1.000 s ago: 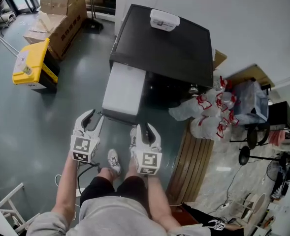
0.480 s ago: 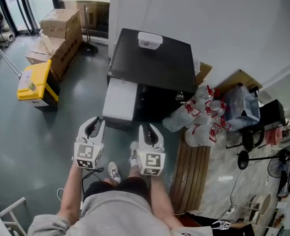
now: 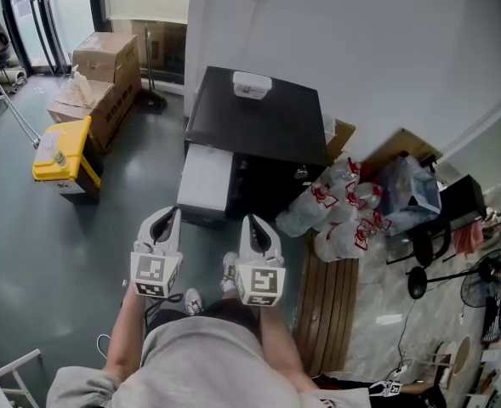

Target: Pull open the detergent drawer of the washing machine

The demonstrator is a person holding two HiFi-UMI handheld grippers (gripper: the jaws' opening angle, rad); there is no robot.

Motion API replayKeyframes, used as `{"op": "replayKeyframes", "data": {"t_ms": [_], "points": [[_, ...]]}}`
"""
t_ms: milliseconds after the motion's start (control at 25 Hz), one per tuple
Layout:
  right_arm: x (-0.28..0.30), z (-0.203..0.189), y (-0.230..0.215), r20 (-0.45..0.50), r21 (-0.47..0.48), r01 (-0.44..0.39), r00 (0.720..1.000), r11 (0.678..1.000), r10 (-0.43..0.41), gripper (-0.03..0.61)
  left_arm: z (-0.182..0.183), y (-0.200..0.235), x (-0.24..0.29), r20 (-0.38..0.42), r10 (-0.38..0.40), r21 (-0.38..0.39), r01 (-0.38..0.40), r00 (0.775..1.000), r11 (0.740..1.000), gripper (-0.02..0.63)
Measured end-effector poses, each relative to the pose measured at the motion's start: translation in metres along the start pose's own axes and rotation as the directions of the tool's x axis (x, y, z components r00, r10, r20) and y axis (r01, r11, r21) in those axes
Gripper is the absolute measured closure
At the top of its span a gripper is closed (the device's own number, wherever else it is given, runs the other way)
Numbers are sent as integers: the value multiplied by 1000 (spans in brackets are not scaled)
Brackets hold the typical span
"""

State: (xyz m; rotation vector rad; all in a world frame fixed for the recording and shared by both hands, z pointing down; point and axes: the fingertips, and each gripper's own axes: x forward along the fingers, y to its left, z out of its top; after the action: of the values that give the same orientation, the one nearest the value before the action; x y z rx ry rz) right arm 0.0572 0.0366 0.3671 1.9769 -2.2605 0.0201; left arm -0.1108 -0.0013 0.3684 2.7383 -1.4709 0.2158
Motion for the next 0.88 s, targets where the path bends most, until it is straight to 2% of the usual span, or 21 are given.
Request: {"op": "replayKeyframes", "data": {"t_ms": [240, 880], "points": [[-6, 3, 2, 10, -10, 1, 1000, 1000, -1, 574, 9, -4, -4, 10, 0, 15, 0, 1000, 1000, 603], [-8, 2, -6, 6, -5, 49, 999, 999, -49, 574, 5, 1, -5, 7, -14, 30, 14, 1000, 999, 603]]}}
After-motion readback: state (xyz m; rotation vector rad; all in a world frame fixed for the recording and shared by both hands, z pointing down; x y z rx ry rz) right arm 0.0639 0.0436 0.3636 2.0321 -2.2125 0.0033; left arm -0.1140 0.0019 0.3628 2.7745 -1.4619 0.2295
